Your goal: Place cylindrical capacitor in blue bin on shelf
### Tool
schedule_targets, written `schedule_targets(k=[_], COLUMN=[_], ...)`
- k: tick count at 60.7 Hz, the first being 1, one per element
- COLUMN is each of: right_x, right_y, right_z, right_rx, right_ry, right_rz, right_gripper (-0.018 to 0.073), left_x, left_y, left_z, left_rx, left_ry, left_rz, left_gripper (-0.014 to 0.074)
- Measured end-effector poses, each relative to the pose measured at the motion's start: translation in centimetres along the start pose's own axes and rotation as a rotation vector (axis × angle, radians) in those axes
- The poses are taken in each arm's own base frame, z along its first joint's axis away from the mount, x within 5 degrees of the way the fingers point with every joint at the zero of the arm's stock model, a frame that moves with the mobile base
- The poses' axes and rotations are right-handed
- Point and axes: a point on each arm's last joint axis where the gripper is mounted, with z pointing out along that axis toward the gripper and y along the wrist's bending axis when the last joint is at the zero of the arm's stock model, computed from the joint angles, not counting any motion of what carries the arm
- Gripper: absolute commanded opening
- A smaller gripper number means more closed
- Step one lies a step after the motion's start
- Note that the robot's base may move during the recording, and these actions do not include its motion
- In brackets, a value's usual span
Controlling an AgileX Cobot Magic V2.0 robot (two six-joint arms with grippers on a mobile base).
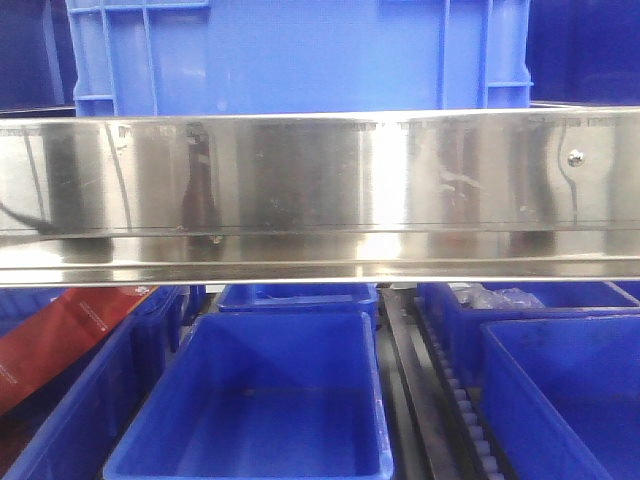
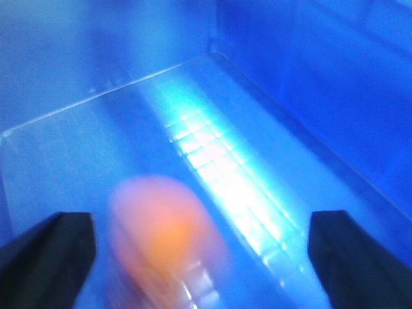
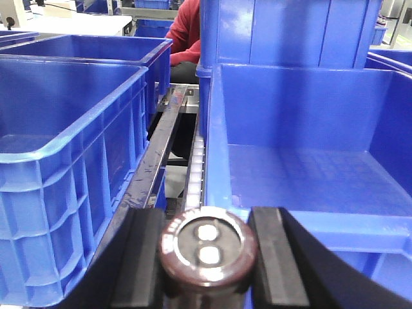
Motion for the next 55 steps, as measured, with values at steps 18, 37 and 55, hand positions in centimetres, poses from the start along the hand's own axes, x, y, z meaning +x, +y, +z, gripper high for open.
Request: schedule_targets(k=[18,37,55], right_x=[0.3,0.7,1.2], right_y=[0.0,0.1,0.7], right_z=[0.0,0.3,2.6], right_rx=[0.000,-0.007,-0.061], right_ry=[0.031,0.085,0.164], right_rz=[0.000,0.006,0.016], right_gripper=[-0.0111,-0.0111,-0.0111], left_x=[-0.6,5.4,14.2], left_y=[-0.6,1.6,0.3], left_z=[-9.2,-19.3,-25.5], left_rx=[0.006,-0.131,-0.243], left_ry=[-0.001,-0.078,-0.208], left_rz=[0.008,-0.068,-0.109], left_gripper=[-0.0089,-0.0111,-0.0111])
